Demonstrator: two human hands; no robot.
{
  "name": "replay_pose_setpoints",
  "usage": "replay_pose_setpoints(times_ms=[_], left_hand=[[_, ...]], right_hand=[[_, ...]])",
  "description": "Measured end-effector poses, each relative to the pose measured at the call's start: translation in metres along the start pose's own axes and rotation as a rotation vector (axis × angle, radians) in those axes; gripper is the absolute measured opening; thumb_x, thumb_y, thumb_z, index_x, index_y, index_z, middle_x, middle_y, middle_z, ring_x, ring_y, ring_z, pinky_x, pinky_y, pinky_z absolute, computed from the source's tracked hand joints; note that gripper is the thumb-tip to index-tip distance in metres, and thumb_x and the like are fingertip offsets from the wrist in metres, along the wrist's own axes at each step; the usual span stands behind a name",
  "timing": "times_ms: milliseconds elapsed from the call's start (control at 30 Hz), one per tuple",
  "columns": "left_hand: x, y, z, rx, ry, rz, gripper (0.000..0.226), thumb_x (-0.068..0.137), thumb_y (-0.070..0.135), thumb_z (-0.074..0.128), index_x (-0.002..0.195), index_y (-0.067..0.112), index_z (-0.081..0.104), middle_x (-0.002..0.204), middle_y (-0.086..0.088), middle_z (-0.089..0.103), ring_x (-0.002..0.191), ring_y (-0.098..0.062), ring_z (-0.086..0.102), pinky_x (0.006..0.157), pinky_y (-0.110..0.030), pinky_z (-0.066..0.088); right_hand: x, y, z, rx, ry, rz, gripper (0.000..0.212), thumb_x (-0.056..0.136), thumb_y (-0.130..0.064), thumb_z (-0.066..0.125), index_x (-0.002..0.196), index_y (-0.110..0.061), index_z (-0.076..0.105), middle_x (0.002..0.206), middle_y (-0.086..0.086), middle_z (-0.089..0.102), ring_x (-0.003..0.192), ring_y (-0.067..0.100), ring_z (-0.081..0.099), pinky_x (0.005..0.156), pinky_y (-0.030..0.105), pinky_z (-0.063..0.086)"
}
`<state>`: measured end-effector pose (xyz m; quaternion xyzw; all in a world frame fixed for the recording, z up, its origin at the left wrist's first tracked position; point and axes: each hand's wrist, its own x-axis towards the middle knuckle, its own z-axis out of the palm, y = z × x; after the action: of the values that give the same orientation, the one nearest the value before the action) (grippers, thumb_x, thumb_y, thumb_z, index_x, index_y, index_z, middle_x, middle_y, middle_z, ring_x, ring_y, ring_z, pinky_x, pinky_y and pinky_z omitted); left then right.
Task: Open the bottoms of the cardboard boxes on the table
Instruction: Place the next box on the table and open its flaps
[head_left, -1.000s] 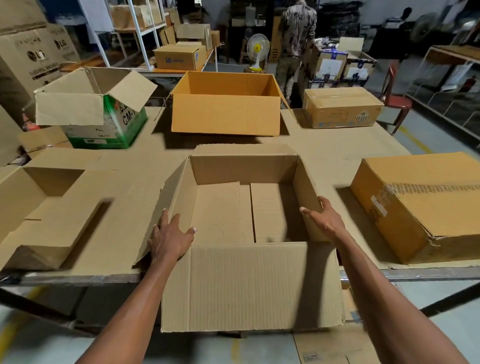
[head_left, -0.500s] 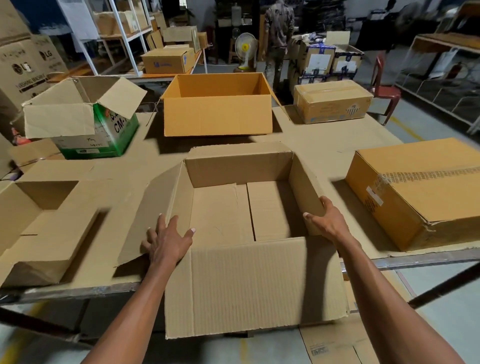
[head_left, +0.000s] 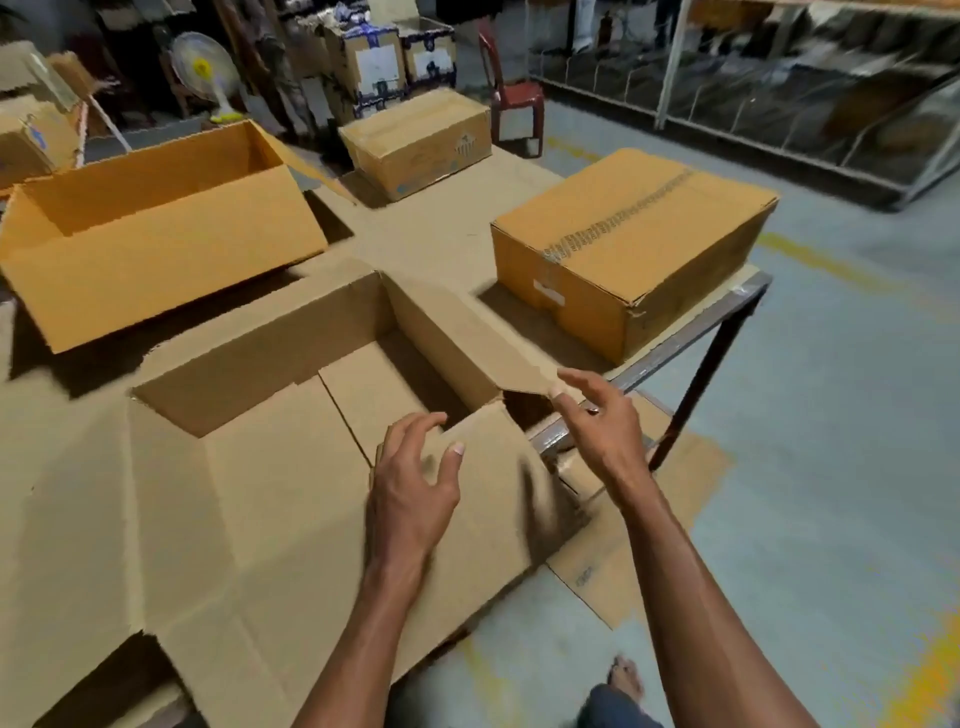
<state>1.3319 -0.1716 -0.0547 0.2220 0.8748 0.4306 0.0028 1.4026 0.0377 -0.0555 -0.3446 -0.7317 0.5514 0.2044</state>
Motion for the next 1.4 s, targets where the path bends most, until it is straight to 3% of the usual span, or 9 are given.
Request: replay_pose_setpoints(times_ms=[133, 267, 433, 633, 800, 967, 1100, 1233, 1400], left_hand=[[0.003, 0.042, 0.060, -0.123, -0.127, 0.091, 0.031, 0.095, 0.027, 0.063, 0.124, 0.037, 0.060, 0.130, 0.022, 0.051, 0.124, 0.004, 0.048, 0.103, -0.027, 0.046], [0.015, 0.089, 0.126, -0.204, -0.207, 0.080, 0.031, 0.095, 0.022, 0.064, 0.120, 0.040, 0.062, 0.132, 0.017, 0.052, 0.126, 0.003, 0.048, 0.091, -0.001, 0.039], [0.043, 0.143, 0.207, -0.269, -0.248, 0.047, 0.026, 0.096, 0.029, 0.063, 0.120, 0.040, 0.062, 0.134, 0.017, 0.051, 0.127, -0.001, 0.049, 0.093, -0.012, 0.040], [0.075, 0.185, 0.265, -0.305, -0.312, 0.047, 0.027, 0.096, 0.025, 0.062, 0.120, 0.038, 0.062, 0.135, 0.016, 0.048, 0.129, 0.000, 0.046, 0.082, 0.002, 0.041], [0.134, 0.197, 0.295, -0.299, -0.198, 0.008, 0.028, 0.095, 0.025, 0.063, 0.120, 0.038, 0.062, 0.138, 0.016, 0.047, 0.130, -0.007, 0.048, 0.103, -0.025, 0.045], [0.202, 0.205, 0.312, -0.303, 0.049, 0.028, 0.027, 0.095, 0.020, 0.063, 0.114, 0.040, 0.062, 0.133, 0.017, 0.052, 0.122, 0.006, 0.050, 0.096, -0.012, 0.043], [0.253, 0.204, 0.321, -0.273, 0.182, -0.058, 0.026, 0.094, 0.021, 0.064, 0.113, 0.039, 0.064, 0.133, 0.014, 0.052, 0.123, -0.005, 0.050, 0.088, -0.012, 0.039], [0.288, 0.183, 0.325, -0.168, 0.241, -0.192, 0.026, 0.093, 0.028, 0.066, 0.117, 0.038, 0.062, 0.138, 0.007, 0.045, 0.125, -0.014, 0.048, 0.099, -0.033, 0.047], [0.313, 0.163, 0.321, 0.009, 0.216, -0.366, 0.039, 0.095, 0.038, 0.062, 0.133, 0.033, 0.056, 0.147, 0.004, 0.041, 0.135, -0.020, 0.034, 0.107, -0.039, 0.034]], right_hand=[[0.002, 0.035, -0.048, 0.074, 0.027, 0.064, 0.033, 0.094, -0.031, 0.066, 0.127, -0.033, 0.065, 0.130, -0.005, 0.064, 0.114, 0.008, 0.060, 0.087, 0.025, 0.052], [0.024, 0.065, -0.103, 0.075, 0.062, 0.108, 0.047, 0.092, -0.035, 0.069, 0.135, -0.043, 0.053, 0.128, -0.011, 0.061, 0.117, 0.010, 0.058, 0.097, 0.043, 0.055], [0.072, 0.082, -0.175, 0.032, 0.027, 0.116, 0.050, 0.092, -0.035, 0.069, 0.139, -0.040, 0.051, 0.136, -0.007, 0.059, 0.123, 0.012, 0.057, 0.100, 0.039, 0.053], [0.154, 0.085, -0.240, -0.031, 0.053, 0.117, 0.044, 0.095, -0.033, 0.066, 0.138, -0.033, 0.055, 0.132, -0.005, 0.062, 0.114, 0.010, 0.057, 0.088, 0.025, 0.046], [0.243, 0.072, -0.267, -0.073, 0.034, 0.052, 0.039, 0.095, -0.031, 0.065, 0.133, -0.029, 0.059, 0.127, -0.004, 0.066, 0.114, 0.015, 0.061, 0.097, 0.037, 0.052], [0.327, 0.053, -0.278, -0.098, 0.038, -0.069, 0.029, 0.096, -0.028, 0.065, 0.125, -0.029, 0.066, 0.120, -0.007, 0.069, 0.106, 0.006, 0.063, 0.092, 0.031, 0.051], [0.394, 0.033, -0.284, -0.107, -0.019, -0.136, 0.026, 0.096, -0.027, 0.066, 0.121, -0.029, 0.068, 0.116, -0.008, 0.070, 0.104, 0.002, 0.063, 0.092, 0.032, 0.052], [0.463, 0.021, -0.282, -0.187, -0.095, -0.195, 0.023, 0.095, -0.026, 0.067, 0.118, -0.028, 0.069, 0.112, -0.008, 0.070, 0.104, 0.009, 0.065, 0.092, 0.037, 0.056], [0.537, 0.019, -0.271, -0.307, -0.228, -0.258, 0.023, 0.094, -0.029, 0.067, 0.116, -0.021, 0.070, 0.114, 0.000, 0.072, 0.107, 0.018, 0.065, 0.094, 0.036, 0.053]])
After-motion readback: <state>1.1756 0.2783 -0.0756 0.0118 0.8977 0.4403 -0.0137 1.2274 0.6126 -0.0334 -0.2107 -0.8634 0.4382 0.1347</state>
